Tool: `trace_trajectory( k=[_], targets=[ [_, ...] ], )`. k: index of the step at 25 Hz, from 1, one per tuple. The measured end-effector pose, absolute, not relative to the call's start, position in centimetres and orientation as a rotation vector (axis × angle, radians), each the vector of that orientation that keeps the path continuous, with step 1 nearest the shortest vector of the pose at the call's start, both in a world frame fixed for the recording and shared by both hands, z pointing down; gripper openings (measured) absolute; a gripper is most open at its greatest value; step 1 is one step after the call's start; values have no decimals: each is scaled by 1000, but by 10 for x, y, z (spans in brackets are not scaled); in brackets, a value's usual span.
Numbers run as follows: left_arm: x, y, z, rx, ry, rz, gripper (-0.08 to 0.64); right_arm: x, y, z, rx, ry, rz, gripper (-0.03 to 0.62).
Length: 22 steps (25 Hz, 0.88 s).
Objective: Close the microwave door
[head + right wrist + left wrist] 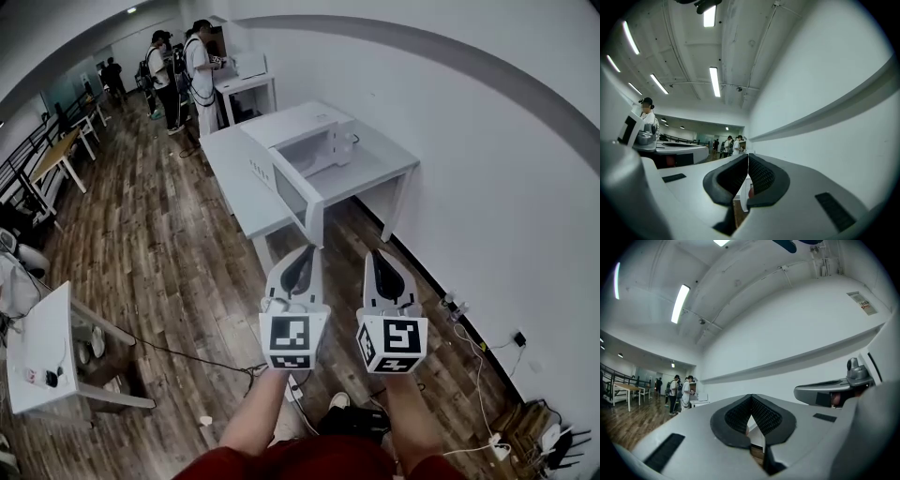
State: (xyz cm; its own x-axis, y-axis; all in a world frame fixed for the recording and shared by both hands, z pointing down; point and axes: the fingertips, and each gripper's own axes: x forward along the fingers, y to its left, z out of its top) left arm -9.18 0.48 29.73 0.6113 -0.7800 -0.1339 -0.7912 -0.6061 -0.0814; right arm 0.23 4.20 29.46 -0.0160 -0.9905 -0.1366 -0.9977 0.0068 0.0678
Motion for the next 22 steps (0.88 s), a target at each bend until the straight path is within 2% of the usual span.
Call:
trace_trajectory(
  k=[10,22],
  targets=[
    [-13,-46,295,-2660,1369,92,26,85,-12,302,-2111,2205,158,28],
    [1,-83,310,-2640,1435,39,26,104,-54,316,-2068,2244,102,28]
  ],
)
